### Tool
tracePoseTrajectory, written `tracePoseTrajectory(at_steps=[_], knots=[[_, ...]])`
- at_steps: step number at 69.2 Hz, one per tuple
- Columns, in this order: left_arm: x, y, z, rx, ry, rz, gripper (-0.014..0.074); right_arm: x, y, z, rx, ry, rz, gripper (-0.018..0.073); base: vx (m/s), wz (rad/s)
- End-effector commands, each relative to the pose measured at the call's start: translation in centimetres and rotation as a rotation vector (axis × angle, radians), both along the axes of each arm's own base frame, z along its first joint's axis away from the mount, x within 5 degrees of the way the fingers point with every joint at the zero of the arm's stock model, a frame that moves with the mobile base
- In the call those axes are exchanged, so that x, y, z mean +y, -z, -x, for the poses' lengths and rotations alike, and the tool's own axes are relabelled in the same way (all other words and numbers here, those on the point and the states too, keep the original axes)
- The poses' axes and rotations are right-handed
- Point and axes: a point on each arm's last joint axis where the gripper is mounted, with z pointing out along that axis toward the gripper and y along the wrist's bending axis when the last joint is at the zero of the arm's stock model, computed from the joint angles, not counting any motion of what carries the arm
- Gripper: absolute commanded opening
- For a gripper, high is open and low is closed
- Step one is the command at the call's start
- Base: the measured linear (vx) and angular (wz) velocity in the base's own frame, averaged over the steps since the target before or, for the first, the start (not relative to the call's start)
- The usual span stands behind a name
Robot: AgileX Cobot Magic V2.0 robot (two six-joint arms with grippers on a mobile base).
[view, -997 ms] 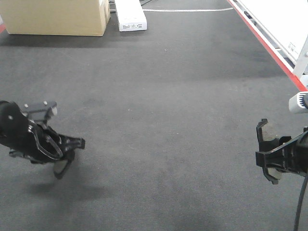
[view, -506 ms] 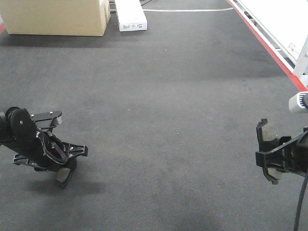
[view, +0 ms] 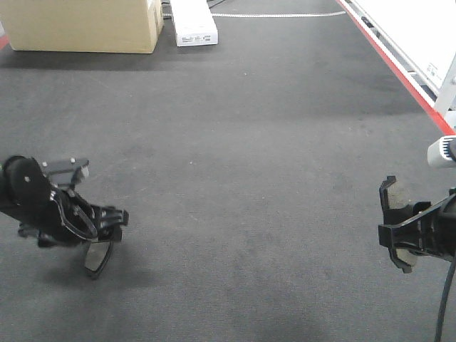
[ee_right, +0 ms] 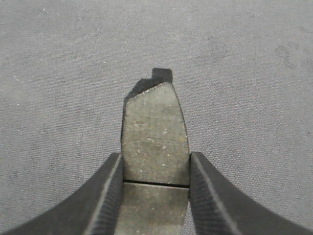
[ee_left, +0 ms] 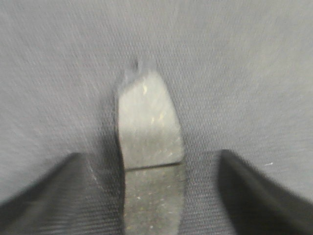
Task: Move and align brake pads A on conveyor
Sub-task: 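Lower the left gripper to the belt and open it, releasing its pad, then raise the empty left gripper away from the placed pad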
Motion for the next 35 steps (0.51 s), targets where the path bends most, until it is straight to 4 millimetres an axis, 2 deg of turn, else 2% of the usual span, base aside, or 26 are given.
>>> tracePoseTrajectory(at_steps=[1, 20, 26, 35], knots=[[0.0, -4.3, -0.1, -0.174, 0.011, 0.007, 0.0624, 0.0, -1.9, -0.4, -0.121, 0.004, -0.02, -0.0003, 0.0, 0.0], [0.7, -10.6, 3.2, -0.374, 0.025, 0.02, 0.0554, 0.0, -1.9, -0.4, -0.121, 0.004, -0.02, -0.0003, 0.0, 0.0], [1.1, -12.6, 5.2, -0.454, 0.024, 0.027, 0.051, 0.0, -1.9, -0.4, -0.121, 0.004, -0.02, -0.0003, 0.0, 0.0], [1.6, -14.6, 8.5, -0.543, 0.023, 0.039, 0.0417, 0.0, -1.9, -0.4, -0.121, 0.004, -0.02, -0.0003, 0.0, 0.0]])
